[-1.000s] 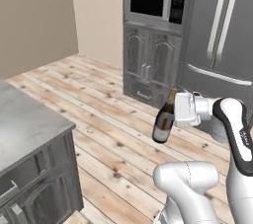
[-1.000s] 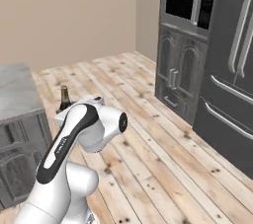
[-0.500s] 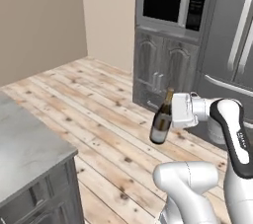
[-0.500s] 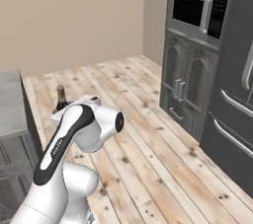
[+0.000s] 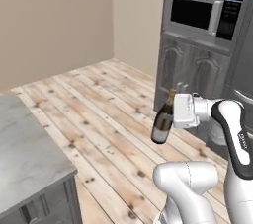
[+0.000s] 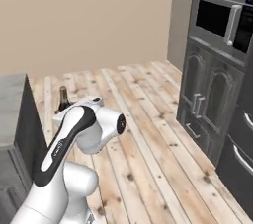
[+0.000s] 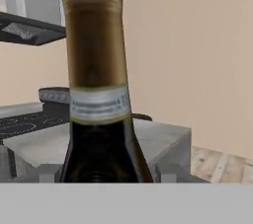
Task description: There is a wine glass and glass cup on the dining counter. Place the wine bottle next to the wine glass and the juice bottle next to the glass cup.
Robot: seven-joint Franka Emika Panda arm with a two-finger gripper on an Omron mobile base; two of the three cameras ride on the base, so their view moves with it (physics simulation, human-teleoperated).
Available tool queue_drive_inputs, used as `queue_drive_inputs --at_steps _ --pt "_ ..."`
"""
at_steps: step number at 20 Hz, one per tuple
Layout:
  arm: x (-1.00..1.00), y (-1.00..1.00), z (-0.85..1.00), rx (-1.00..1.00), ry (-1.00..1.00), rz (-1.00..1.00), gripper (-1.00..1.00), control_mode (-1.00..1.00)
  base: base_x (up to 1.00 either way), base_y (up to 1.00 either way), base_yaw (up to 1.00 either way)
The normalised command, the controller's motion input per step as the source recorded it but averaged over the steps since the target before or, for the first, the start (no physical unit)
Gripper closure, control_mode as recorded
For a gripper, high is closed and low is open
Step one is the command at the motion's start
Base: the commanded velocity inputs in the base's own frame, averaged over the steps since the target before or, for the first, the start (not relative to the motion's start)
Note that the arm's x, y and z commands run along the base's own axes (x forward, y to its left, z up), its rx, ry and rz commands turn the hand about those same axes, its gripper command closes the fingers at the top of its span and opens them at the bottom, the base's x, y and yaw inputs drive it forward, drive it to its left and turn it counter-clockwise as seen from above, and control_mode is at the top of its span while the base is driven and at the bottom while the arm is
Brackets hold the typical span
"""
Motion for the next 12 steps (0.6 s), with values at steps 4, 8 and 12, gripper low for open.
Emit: queue_drive_inputs --at_steps 4,8,12 --pt "0.00 0.00 0.00 0.00 0.00 0.00 1.00 1.00 0.54 -0.13 0.52" --pt "0.00 0.00 0.00 0.00 0.00 0.00 1.00 1.00 0.54 -0.11 0.51" --pt "0.00 0.00 0.00 0.00 0.00 0.00 1.00 1.00 0.58 -0.15 0.43"
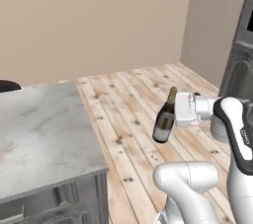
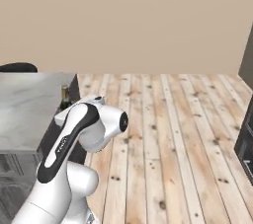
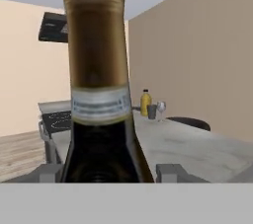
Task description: There is a wine glass and glass cup on the dining counter. Place the wine bottle next to the wine glass and the juice bottle next to the glass cup.
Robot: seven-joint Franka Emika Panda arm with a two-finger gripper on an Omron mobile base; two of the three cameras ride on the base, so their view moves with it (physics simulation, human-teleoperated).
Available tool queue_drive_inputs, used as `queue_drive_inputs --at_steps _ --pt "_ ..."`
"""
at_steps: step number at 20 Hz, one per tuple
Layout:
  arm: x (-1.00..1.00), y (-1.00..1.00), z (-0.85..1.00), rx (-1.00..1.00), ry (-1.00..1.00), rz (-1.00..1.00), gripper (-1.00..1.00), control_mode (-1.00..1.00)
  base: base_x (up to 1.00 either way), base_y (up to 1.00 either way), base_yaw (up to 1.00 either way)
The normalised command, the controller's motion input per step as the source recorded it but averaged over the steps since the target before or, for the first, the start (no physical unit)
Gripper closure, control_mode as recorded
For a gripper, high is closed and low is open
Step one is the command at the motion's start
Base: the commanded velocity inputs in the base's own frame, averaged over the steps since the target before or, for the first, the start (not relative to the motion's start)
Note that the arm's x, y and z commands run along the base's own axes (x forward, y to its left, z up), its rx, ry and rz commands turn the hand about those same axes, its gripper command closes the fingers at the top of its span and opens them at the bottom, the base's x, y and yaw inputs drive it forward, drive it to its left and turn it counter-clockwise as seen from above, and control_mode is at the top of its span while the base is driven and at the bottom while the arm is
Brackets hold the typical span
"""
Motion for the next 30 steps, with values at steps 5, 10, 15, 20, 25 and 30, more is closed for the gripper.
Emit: queue_drive_inputs --at_steps 5,10,15,20,25,30 --pt "0.00 0.00 0.00 0.00 0.00 0.00 1.00 1.00 0.57 -0.31 0.26" --pt "0.00 0.00 0.00 0.00 0.00 0.00 1.00 1.00 0.60 -0.42 0.11" --pt "0.00 0.00 0.00 0.00 0.00 0.00 1.00 1.00 0.61 -0.43 0.07" --pt "0.00 0.00 0.00 0.00 0.00 0.00 1.00 1.00 0.61 -0.42 0.09" --pt "0.00 0.00 0.00 0.00 0.00 0.00 1.00 1.00 0.63 -0.38 0.14" --pt "0.00 0.00 0.00 0.00 0.00 0.00 1.00 1.00 0.66 -0.37 0.14"
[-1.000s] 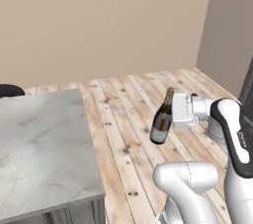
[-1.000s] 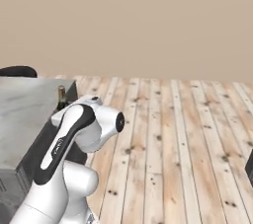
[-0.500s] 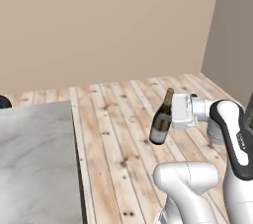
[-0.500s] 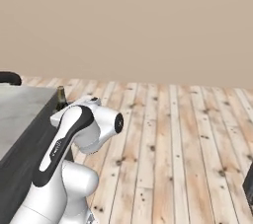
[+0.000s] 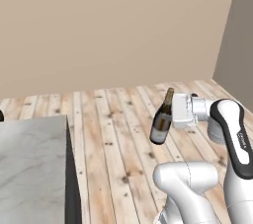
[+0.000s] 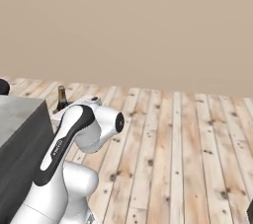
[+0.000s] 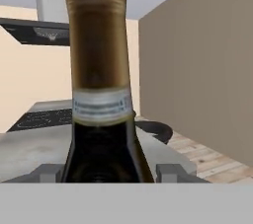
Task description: There is a wine glass and glass cup on the dining counter. Place the wine bottle next to the wine glass and the juice bottle next to the glass cup.
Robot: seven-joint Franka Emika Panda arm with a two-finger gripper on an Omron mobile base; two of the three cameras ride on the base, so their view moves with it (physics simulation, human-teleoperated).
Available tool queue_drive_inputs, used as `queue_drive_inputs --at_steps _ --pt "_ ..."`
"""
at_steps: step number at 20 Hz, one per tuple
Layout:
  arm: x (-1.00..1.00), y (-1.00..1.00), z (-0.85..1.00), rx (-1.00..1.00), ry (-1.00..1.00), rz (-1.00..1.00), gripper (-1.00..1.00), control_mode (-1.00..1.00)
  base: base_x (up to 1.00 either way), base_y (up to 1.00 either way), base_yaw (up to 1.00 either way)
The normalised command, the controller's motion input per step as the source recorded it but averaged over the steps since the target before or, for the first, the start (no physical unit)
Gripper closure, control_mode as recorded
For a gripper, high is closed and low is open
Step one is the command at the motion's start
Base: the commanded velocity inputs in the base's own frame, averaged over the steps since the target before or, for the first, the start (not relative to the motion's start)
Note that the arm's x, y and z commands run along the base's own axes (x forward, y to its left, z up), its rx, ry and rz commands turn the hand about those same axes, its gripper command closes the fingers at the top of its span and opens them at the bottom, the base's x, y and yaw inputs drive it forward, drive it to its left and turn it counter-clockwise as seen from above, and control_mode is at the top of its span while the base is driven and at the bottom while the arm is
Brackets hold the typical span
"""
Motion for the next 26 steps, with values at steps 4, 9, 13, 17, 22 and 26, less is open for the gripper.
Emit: queue_drive_inputs --at_steps 4,9,13,17,22,26 --pt "0.00 0.00 0.00 0.00 0.00 0.00 1.00 1.00 0.68 -0.36 0.14" --pt "0.00 0.00 0.00 0.00 0.00 0.00 1.00 1.00 0.69 -0.35 0.14" --pt "0.00 0.00 0.00 0.00 0.00 0.00 1.00 1.00 0.70 -0.35 0.14" --pt "0.00 0.00 0.00 0.00 0.00 0.00 1.00 1.00 0.73 -0.32 0.15" --pt "0.00 0.00 0.00 0.00 0.00 0.00 1.00 1.00 0.73 -0.29 0.17" --pt "0.00 0.00 0.00 0.00 0.00 0.00 1.00 1.00 0.74 -0.27 0.19"
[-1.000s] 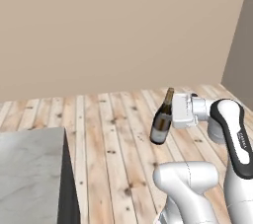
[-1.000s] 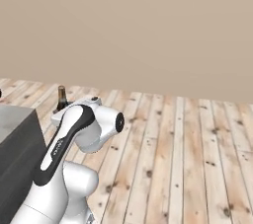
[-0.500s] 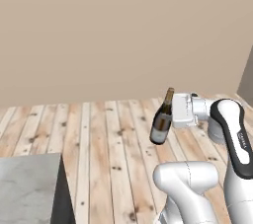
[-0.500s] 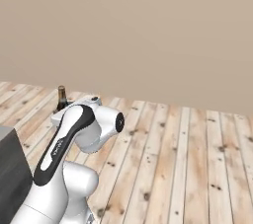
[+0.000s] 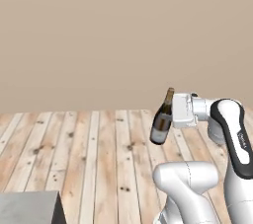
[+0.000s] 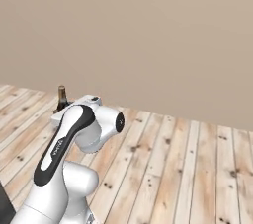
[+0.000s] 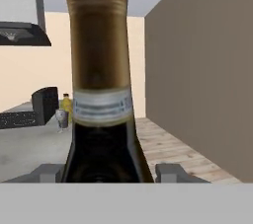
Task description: There is a wine glass and glass cup on the dining counter. Place the wine bottle next to the wine glass and the juice bottle next to the glass cup.
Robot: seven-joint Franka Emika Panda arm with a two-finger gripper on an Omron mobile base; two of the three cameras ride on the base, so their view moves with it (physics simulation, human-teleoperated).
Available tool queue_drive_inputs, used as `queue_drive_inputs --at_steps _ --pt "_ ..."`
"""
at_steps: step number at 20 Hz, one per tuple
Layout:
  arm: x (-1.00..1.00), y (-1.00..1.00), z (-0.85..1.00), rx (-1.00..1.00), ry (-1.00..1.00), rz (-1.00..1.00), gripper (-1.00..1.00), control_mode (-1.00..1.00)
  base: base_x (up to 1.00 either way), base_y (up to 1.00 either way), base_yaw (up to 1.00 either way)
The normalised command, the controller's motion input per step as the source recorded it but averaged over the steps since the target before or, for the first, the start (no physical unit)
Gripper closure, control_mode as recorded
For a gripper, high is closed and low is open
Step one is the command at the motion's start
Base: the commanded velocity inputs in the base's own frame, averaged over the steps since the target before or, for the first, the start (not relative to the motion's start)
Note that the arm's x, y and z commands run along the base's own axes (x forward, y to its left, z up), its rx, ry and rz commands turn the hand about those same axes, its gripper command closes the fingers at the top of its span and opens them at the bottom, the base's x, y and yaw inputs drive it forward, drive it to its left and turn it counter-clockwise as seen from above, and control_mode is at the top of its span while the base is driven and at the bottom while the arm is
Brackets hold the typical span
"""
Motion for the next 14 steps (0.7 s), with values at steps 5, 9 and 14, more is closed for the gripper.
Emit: queue_drive_inputs --at_steps 5,9,14 --pt "0.00 0.00 0.00 0.00 0.00 0.00 1.00 1.00 0.72 -0.23 0.23" --pt "0.00 0.00 0.00 0.00 0.00 0.00 1.00 1.00 0.64 -0.19 0.33" --pt "0.00 0.00 0.00 0.00 0.00 0.00 1.00 1.00 0.55 -0.16 0.46"
